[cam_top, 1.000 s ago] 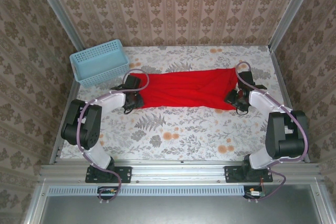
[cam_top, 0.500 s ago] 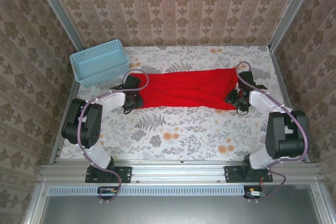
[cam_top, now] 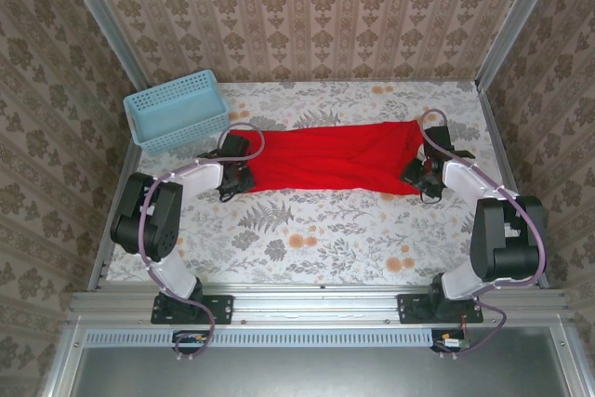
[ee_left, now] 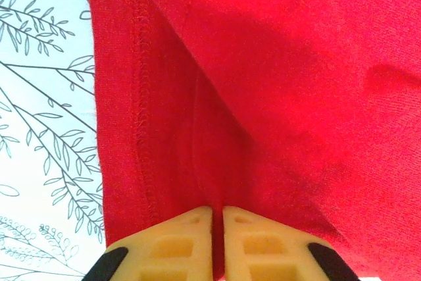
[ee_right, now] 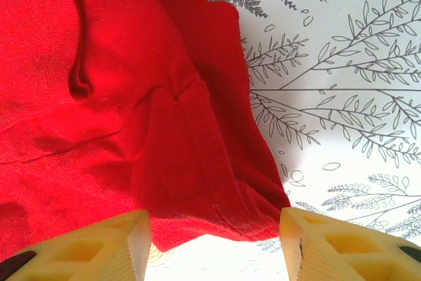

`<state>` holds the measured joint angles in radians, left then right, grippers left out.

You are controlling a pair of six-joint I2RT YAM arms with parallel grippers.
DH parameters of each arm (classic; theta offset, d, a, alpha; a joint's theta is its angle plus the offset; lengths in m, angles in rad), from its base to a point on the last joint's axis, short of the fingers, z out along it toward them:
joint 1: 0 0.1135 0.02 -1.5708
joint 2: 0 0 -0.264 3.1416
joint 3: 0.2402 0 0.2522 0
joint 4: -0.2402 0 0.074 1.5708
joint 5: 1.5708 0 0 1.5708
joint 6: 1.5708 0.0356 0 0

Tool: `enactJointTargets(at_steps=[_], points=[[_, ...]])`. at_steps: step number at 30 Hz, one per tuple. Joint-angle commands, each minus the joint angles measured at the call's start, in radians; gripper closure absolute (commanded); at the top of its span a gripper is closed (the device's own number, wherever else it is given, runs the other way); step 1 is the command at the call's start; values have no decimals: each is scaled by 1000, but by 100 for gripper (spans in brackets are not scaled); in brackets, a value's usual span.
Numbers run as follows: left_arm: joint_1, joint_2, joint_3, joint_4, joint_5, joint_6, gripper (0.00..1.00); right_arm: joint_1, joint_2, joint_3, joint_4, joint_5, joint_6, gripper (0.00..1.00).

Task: Fold the inside-out t-shirt
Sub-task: Move the T-shirt to the center of the table.

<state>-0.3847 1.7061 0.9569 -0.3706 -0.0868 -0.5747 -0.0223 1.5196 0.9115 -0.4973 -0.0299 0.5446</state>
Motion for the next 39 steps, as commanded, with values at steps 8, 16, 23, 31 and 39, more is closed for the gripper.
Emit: enactJointTargets(at_steps=[8,16,23,31,39], points=[[7,-44,27,-35,-17,25,100,-10,39,15,-21,15,-41,60],[6,-73,23,-44,-22,32,100,-11,56,32,-26,66,-41,86],[11,-105,18,-61,-39,37,100,-11,50,52,-65,131,-39,96],[65,-175,-65,-45,-30,38,100,-66,52,89,-83,182,-26,100],[101,-207,-154,-28,-34,42,100,-79,75,125,-88,216,-29,100]])
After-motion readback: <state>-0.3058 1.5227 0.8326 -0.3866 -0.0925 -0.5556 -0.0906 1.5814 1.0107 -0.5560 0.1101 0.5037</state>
